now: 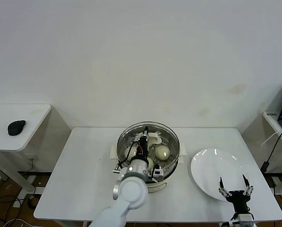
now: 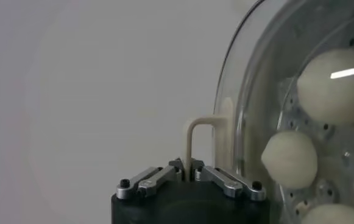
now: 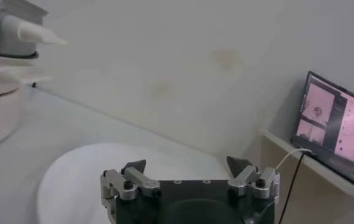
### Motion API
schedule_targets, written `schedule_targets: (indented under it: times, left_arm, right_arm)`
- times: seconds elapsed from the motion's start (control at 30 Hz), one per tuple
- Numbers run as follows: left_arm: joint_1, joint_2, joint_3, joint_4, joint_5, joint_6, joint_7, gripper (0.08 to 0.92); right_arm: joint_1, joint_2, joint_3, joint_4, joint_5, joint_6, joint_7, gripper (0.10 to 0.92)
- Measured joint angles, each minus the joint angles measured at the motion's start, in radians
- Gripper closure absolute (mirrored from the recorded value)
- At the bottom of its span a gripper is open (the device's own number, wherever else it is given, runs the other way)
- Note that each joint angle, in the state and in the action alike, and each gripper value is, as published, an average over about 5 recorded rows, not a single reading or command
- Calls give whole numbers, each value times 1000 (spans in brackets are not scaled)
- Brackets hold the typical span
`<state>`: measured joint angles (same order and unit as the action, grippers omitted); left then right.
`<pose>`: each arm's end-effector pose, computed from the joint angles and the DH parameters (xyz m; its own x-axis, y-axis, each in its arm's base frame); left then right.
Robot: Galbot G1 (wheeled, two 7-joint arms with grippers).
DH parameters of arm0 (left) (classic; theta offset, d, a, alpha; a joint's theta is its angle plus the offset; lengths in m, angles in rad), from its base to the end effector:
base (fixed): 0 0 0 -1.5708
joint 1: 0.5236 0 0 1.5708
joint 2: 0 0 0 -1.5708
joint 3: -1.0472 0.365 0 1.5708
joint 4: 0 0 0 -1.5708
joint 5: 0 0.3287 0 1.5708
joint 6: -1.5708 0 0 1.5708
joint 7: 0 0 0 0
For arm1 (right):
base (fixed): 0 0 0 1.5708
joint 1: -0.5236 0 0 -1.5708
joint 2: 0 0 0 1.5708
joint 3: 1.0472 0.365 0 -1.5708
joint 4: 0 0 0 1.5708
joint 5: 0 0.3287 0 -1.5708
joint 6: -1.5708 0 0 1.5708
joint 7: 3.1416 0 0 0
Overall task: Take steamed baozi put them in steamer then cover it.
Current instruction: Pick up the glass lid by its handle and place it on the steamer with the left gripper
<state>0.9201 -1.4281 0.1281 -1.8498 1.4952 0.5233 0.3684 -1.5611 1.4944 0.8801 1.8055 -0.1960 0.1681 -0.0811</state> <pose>0.2871 -0.1507 -0.2647 -0.9846 0.1649 0.0575 0.0634 0.0307 0.9975 0.1236 -0.1333 -0.3904 -0.9765 0.1876 0.1060 0.1297 0.9045 -0.4064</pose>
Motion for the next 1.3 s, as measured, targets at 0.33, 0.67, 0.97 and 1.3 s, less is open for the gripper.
schedule_targets:
  times: [0.33,0.67,0.97,1.3]
  left_arm:
    - [22,-18,5,15,48,-10,3,855]
    - [27,-30,-2,34,72,-18,-2,855]
    - [21,-39,-12,58,78,-22,-6,855]
    - [37,-57,-13,62,86,-22,-14,846]
  right_arm:
    - [-1,3,-10,-3,-3,2,0,203]
    - [-3,3,-15,-8,-7,5,-2,203]
    - [-4,2,-17,-12,-10,9,-3,203]
    - [-6,2,-20,-12,-13,10,-6,203]
